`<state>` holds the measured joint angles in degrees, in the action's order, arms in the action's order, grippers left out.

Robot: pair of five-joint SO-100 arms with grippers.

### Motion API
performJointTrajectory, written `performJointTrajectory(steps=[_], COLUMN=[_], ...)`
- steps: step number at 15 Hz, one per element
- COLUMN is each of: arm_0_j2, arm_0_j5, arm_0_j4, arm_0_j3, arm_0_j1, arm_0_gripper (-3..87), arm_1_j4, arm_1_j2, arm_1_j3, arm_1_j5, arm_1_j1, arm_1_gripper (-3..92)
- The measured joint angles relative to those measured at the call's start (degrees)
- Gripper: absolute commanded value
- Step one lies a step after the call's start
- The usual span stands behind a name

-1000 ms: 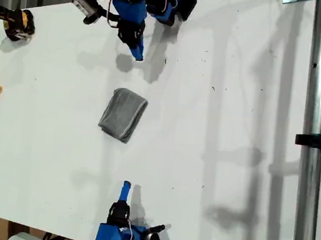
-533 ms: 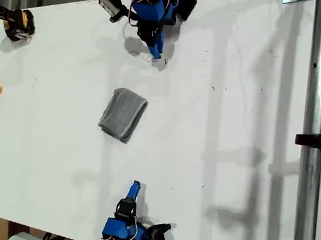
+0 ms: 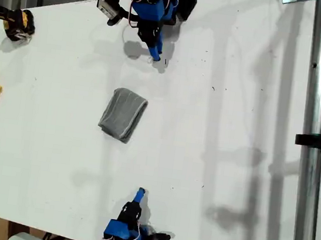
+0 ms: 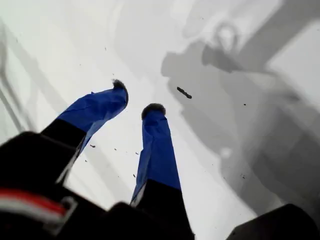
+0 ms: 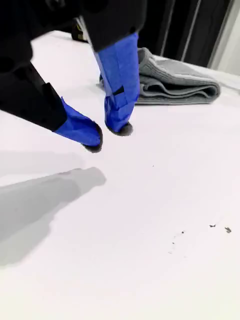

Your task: Grasp corners of a towel and fold twice.

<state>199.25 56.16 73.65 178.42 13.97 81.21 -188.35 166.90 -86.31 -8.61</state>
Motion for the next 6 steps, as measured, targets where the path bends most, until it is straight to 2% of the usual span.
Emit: performJointTrajectory(steps=[6], arm_0_j2=[0.00], arm_0_j5=[-1.32], arm_0_j4=[0.00], arm_0_j3=[0.00], arm_0_j1=[0.00], arm_0_gripper=[7.0], arm_1_j4=[0.00], arm_1_j2=[0.00], arm_1_j3=[0.00], arm_1_j5=[0.00], arm_1_j1=[0.00], arm_1_gripper=[11.9])
